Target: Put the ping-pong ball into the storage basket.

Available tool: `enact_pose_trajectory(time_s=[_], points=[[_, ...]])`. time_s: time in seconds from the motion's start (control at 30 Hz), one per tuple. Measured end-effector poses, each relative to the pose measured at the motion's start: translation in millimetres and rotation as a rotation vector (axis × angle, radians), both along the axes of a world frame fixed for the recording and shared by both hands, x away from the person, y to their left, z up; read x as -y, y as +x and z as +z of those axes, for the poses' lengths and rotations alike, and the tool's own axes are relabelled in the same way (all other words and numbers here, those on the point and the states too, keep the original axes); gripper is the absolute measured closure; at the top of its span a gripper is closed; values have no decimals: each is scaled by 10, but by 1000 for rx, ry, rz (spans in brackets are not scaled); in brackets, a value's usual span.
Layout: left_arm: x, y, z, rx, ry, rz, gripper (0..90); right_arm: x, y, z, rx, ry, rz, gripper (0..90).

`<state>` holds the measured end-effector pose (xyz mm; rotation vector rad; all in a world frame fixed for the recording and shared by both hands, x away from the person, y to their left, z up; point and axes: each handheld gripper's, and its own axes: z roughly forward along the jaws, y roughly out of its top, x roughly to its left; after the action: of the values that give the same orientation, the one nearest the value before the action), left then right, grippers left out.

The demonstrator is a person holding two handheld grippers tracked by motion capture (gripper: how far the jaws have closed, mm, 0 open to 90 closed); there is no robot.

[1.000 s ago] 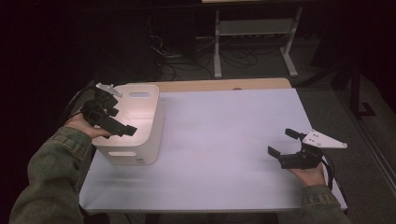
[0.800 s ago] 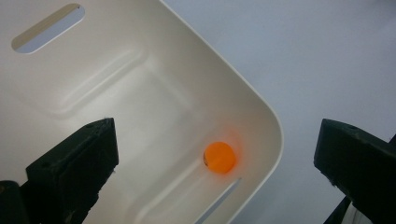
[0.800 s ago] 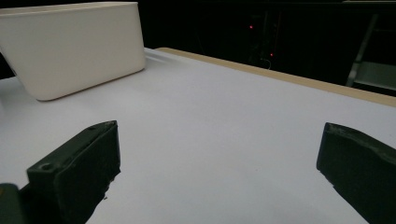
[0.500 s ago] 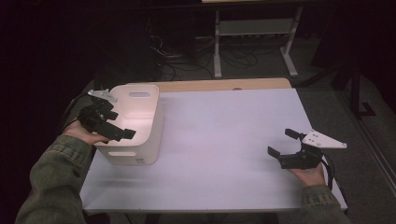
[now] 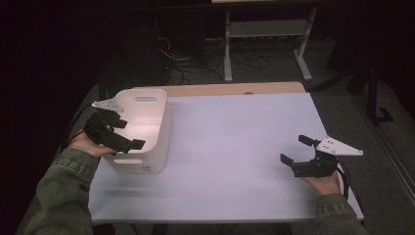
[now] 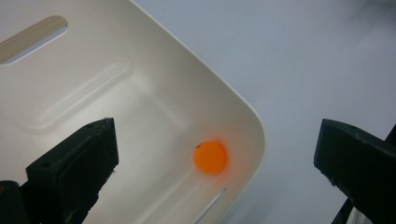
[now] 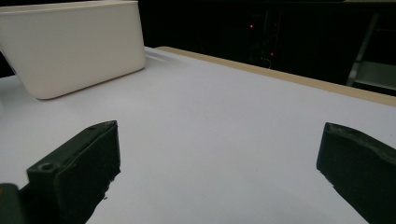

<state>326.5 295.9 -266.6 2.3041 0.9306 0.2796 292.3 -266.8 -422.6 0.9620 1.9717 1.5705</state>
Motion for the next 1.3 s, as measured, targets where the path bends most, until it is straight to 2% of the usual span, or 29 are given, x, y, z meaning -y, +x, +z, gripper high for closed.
enact_pose_trajectory(time_s=[0.2, 0.5, 1.17, 1.3], points=[[-11, -22, -63, 3, -19, -5, 0, -2, 1, -2, -1, -1, 1, 0], [-23, -87, -86, 42, -58, -22, 0, -4, 3, -4, -3, 0, 1, 0], [-65, -223, -245, 136, -178, -1, 0, -7, 8, -10, -5, -5, 3, 0], [-28, -269, -287, 153, -197, -1, 0, -8, 8, -11, -5, -6, 3, 0]])
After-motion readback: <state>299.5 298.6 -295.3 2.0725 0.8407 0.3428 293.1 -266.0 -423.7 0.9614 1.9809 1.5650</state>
